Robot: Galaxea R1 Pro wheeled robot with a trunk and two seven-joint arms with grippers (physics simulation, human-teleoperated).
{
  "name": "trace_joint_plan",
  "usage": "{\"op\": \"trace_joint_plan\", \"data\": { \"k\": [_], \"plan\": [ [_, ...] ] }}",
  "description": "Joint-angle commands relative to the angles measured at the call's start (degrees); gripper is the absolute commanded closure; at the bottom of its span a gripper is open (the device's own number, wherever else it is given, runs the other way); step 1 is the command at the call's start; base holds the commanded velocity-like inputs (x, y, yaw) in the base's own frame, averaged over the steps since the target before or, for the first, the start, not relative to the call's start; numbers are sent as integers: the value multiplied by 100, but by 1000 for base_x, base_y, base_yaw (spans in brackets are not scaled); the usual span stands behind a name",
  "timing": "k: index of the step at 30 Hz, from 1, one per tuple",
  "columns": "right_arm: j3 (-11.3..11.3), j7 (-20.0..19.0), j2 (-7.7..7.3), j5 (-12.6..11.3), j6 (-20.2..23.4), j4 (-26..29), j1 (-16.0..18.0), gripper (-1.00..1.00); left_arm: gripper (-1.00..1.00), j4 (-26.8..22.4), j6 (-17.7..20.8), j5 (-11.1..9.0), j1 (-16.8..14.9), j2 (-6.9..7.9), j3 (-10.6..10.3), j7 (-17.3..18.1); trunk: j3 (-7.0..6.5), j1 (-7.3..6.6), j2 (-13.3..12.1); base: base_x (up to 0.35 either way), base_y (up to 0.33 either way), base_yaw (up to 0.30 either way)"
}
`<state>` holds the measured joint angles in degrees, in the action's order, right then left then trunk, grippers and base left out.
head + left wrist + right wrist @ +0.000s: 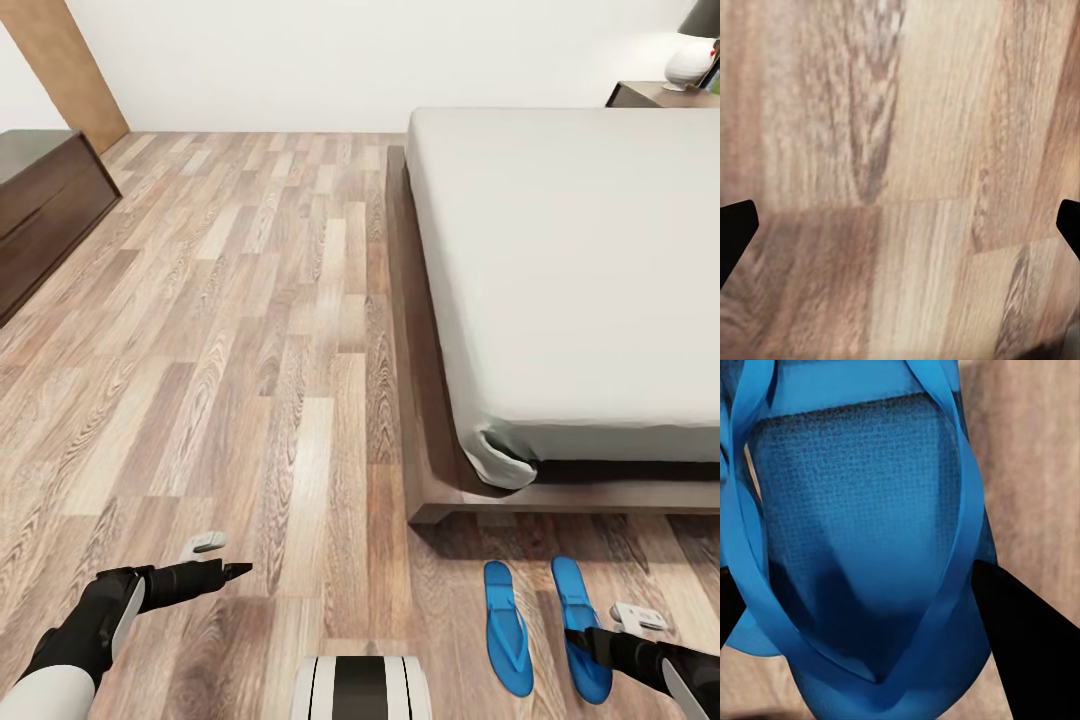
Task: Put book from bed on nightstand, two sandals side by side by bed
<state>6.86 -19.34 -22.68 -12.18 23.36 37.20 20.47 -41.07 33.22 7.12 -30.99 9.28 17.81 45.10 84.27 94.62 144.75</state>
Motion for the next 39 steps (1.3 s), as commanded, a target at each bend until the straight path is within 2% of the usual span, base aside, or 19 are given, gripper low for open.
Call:
{"op": "trace_joint_plan", "data": {
  "k": [1,4,8,12,24,39],
  "plan": [
    [17,-16,1,-38,46,6,1,100,-100,-7,28,60,-4,-5,29,52,4,-1,2,0,7,0],
    [17,34,1,-32,41,12,1,100,-100,-7,27,61,-4,-6,26,46,4,-1,2,0,3,0],
    [13,750,8,-33,37,21,1,100,-100,-7,27,61,-4,-12,15,44,4,-1,2,0,0,0],
    [12,983,9,-43,37,20,1,100,-100,-7,27,61,-4,-13,12,43,4,-1,2,0,0,0],
    [12,1019,10,-55,37,74,1,100,-100,-7,27,61,-4,-14,12,43,4,-1,2,0,0,0],
    [12,1020,12,-56,37,80,1,100,-100,-7,27,61,-4,-14,3,43,314,35,20,0,0,0]
  ]
}}
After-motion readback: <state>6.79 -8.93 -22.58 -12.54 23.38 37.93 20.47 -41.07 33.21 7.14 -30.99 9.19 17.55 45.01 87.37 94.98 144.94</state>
